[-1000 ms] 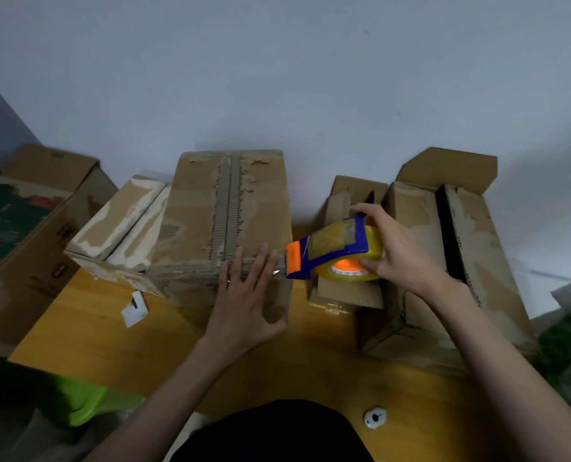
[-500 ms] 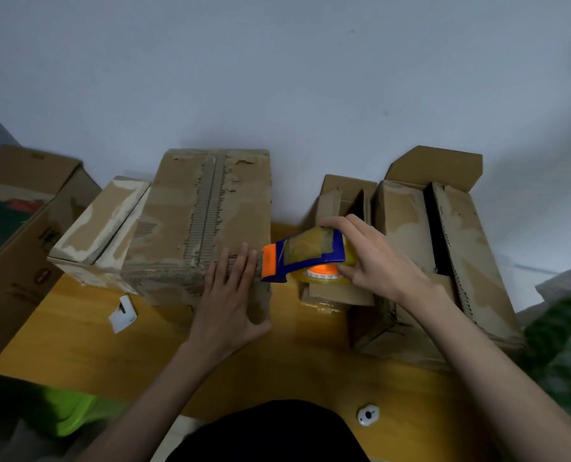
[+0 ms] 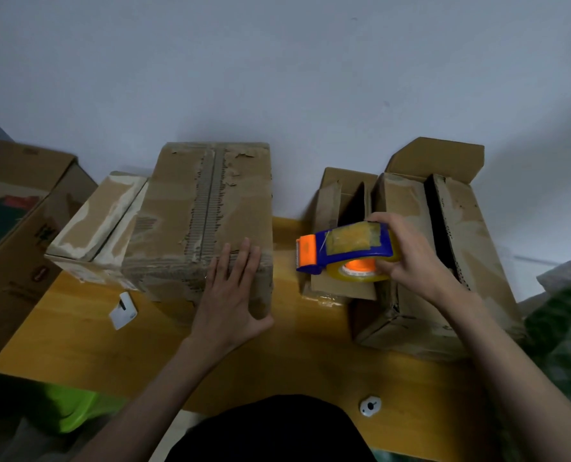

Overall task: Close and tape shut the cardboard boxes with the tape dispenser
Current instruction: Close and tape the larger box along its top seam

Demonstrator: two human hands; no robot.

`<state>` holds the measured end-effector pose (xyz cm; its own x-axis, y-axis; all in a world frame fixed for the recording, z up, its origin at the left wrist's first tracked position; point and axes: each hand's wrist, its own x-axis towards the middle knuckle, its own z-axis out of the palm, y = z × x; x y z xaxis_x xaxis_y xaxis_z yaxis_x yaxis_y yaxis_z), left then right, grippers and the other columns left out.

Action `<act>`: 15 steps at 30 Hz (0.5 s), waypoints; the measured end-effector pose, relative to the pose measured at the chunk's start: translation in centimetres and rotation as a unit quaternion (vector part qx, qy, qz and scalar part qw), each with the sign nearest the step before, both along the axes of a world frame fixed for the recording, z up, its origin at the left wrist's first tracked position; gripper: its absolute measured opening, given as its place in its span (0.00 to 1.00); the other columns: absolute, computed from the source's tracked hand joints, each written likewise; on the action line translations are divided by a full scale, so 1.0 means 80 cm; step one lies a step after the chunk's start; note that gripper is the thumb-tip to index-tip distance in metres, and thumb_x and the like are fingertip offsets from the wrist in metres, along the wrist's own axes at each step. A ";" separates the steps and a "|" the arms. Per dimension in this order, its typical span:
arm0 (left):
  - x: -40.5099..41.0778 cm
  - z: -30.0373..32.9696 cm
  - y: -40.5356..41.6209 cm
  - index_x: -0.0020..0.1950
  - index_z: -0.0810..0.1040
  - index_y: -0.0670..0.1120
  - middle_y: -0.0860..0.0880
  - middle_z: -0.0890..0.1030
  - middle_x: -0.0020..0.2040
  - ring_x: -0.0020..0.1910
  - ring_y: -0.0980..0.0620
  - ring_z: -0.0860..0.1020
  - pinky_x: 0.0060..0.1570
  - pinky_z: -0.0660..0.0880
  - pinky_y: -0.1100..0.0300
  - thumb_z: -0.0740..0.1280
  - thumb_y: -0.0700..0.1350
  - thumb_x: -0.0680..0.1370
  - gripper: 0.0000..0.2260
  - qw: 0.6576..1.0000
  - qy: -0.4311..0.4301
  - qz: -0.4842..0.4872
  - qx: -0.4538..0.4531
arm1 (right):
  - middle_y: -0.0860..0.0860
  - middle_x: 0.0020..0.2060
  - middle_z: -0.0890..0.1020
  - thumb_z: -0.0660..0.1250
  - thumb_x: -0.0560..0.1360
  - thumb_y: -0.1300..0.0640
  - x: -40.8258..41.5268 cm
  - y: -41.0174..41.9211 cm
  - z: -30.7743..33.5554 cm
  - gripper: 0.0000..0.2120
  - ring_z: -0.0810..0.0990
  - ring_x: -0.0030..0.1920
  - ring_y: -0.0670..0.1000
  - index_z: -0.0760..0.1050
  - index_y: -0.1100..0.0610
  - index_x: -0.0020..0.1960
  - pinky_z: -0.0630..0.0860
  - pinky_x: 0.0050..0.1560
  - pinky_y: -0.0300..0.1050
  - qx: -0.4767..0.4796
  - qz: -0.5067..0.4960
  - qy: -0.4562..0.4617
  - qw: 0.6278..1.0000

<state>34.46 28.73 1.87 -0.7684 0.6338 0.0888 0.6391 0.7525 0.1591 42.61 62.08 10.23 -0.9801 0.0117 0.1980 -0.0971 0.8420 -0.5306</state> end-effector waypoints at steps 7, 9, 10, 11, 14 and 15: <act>-0.001 0.002 0.000 0.83 0.42 0.50 0.45 0.44 0.83 0.81 0.38 0.43 0.77 0.51 0.36 0.62 0.72 0.67 0.54 1.000 -0.003 -0.008 -0.009 | 0.50 0.64 0.68 0.74 0.72 0.63 -0.003 -0.009 -0.006 0.37 0.69 0.61 0.46 0.61 0.45 0.73 0.69 0.54 0.33 0.036 0.007 -0.019 0.999; -0.001 0.004 0.001 0.83 0.42 0.50 0.45 0.43 0.83 0.81 0.38 0.43 0.78 0.50 0.37 0.61 0.72 0.67 0.53 1.000 0.000 -0.006 -0.016 | 0.50 0.64 0.68 0.74 0.72 0.62 -0.005 -0.009 -0.003 0.38 0.69 0.62 0.48 0.60 0.44 0.74 0.71 0.57 0.39 0.056 0.010 -0.025 0.998; -0.001 0.004 0.000 0.83 0.42 0.50 0.45 0.43 0.83 0.81 0.38 0.43 0.78 0.49 0.37 0.61 0.72 0.67 0.53 1.000 0.002 -0.006 -0.018 | 0.50 0.64 0.68 0.75 0.72 0.62 -0.006 -0.010 -0.001 0.38 0.69 0.63 0.48 0.59 0.44 0.74 0.72 0.58 0.42 0.069 0.012 -0.027 0.997; -0.001 0.004 0.000 0.83 0.42 0.50 0.45 0.43 0.83 0.81 0.38 0.43 0.78 0.49 0.37 0.61 0.72 0.67 0.53 1.000 0.003 -0.006 -0.016 | 0.50 0.64 0.69 0.75 0.72 0.61 -0.008 -0.011 0.002 0.38 0.69 0.63 0.49 0.59 0.44 0.74 0.73 0.59 0.44 0.087 0.015 -0.026 0.996; -0.001 0.004 0.000 0.83 0.44 0.50 0.45 0.44 0.83 0.81 0.38 0.43 0.78 0.49 0.37 0.63 0.71 0.67 0.53 1.000 0.004 -0.006 -0.012 | 0.51 0.63 0.69 0.75 0.72 0.59 -0.012 -0.017 0.007 0.39 0.69 0.61 0.49 0.58 0.45 0.75 0.75 0.58 0.47 0.141 0.031 -0.027 0.989; -0.002 0.003 0.000 0.83 0.44 0.50 0.45 0.44 0.83 0.81 0.38 0.43 0.78 0.49 0.37 0.63 0.71 0.67 0.53 1.000 0.003 -0.007 -0.011 | 0.52 0.62 0.69 0.75 0.73 0.58 -0.013 -0.019 0.009 0.39 0.69 0.61 0.49 0.58 0.45 0.76 0.75 0.57 0.47 0.150 0.037 -0.030 0.988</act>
<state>34.33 28.69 2.11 -0.7592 0.6460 0.0790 0.6501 0.7471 0.1382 41.56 60.58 10.93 -0.9862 -0.1098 0.1236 -0.1395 0.9539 -0.2657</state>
